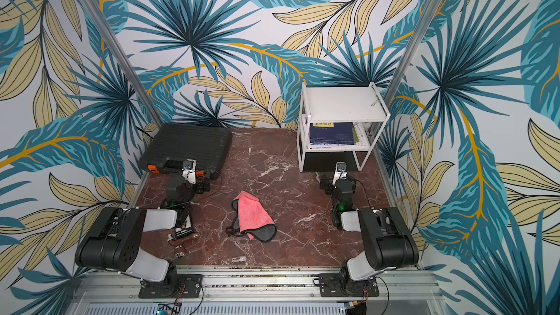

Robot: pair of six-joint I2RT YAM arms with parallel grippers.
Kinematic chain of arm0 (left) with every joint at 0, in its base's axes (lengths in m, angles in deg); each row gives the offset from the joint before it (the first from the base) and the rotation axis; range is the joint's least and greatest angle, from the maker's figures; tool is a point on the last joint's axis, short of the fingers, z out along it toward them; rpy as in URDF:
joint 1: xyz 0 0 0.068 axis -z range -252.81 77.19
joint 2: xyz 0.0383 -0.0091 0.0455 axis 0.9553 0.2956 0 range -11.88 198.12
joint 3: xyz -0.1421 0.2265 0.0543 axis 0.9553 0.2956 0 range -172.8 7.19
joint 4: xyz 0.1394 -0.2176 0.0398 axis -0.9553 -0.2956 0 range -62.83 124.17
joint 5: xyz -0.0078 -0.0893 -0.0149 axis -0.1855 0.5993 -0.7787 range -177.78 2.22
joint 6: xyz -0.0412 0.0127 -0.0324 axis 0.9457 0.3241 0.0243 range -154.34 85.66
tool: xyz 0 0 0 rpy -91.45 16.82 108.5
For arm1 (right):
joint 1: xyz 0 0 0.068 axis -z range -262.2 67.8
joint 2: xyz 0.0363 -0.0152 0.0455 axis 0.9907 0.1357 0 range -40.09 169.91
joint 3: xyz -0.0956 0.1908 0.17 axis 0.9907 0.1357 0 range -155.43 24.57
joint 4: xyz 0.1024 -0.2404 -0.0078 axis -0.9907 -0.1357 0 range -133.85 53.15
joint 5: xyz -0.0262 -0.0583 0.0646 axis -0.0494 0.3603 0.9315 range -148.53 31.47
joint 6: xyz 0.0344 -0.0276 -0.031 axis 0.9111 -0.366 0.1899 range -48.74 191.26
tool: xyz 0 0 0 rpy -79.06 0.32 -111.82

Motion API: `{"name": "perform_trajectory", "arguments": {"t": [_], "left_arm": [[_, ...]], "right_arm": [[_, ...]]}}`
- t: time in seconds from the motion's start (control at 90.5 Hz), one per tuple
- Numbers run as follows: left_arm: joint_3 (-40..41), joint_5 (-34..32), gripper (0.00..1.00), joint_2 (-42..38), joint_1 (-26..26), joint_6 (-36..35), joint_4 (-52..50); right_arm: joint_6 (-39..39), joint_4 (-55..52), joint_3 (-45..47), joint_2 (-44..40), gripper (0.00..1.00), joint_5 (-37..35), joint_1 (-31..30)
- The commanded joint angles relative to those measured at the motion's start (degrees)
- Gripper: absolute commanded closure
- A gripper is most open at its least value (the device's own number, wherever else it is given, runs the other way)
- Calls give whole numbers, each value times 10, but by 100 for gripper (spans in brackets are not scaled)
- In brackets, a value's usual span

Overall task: Wipe the bookshelf clean with a cloth
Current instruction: Move the shelf to the center of the board.

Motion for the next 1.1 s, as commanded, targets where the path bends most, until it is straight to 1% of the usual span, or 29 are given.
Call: {"name": "perform_trajectory", "arguments": {"t": [0.0, 0.121, 0.155, 0.177, 0.221, 0.243, 0.265, 0.298, 0.353, 0.387, 0.409, 0.442, 0.475, 0.519, 0.563, 0.607, 0.663, 0.729, 0.784, 0.85, 0.917, 0.983, 1.093], "left_arm": [[-5, -1, 0, -5, 0, -4, -4], [-6, -11, 0, -6, 1, -2, -4], [-9, -18, 0, -17, 5, -3, -11], [-15, -39, 0, -28, 10, -6, -21], [-37, -73, 0, -66, 26, -10, -90], [-58, -97, 0, -86, 38, -8, -156], [-74, -120, 0, -105, 47, 1, -197], [-104, -151, 0, -130, 63, 22, -257], [-134, -183, 0, -167, 111, 49, -285], [-142, -210, 0, -176, 160, 50, -274], [-150, -232, 0, -175, 193, 47, -261], [-164, -265, 0, -166, 247, 39, -248], [-192, -295, 0, -146, 298, 41, -245], [-236, -319, 0, -112, 351, 54, -251], [-285, -324, 0, -56, 403, 61, -250], [-341, -321, 0, 1, 453, 55, -245], [-415, -323, 0, 77, 508, 40, -245], [-517, -307, 0, 158, 556, 7, -249], [-584, -297, 0, 220, 573, 8, -246], [-671, -283, 0, 278, 574, 52, -280], [-732, -322, 0, 323, 571, 80, -297], [-769, -371, 0, 348, 562, 110, -314], [-788, -379, 0, 357, 536, 175, -341]], "right_arm": [[-2, -9, -6, -7, 1, 6, 1], [-1, -7, -5, -12, 1, 0, 1], [1, -18, -5, -33, 1, -5, 1], [2, -33, -8, -55, 0, -8, 1], [7, -92, -19, -102, 1, -20, 0], [12, -124, -26, -127, 0, -30, 1], [15, -155, -32, -146, 0, -42, 2], [11, -175, -37, -175, 0, -65, 3], [8, -184, -43, -208, 0, -98, 16], [20, -202, -52, -226, 1, -96, 37], [37, -221, -59, -237, 1, -83, 56], [63, -252, -73, -246, 1, -43, 87], [91, -268, -87, -245, 1, 1, 136], [130, -269, -98, -237, 1, 64, 195], [152, -264, -119, -215, 0, 143, 245], [167, -263, -142, -189, 0, 201, 287], [166, -260, -176, -158, 0, 274, 321], [150, -256, -215, -129, 1, 349, 345], [126, -261, -248, -109, 1, 394, 353], [94, -282, -287, -82, 0, 424, 357], [71, -292, -325, -52, 0, 437, 357], [59, -295, -356, -25, 1, 470, 357], [62, -293, -408, 19, 0, 531, 356]]}}
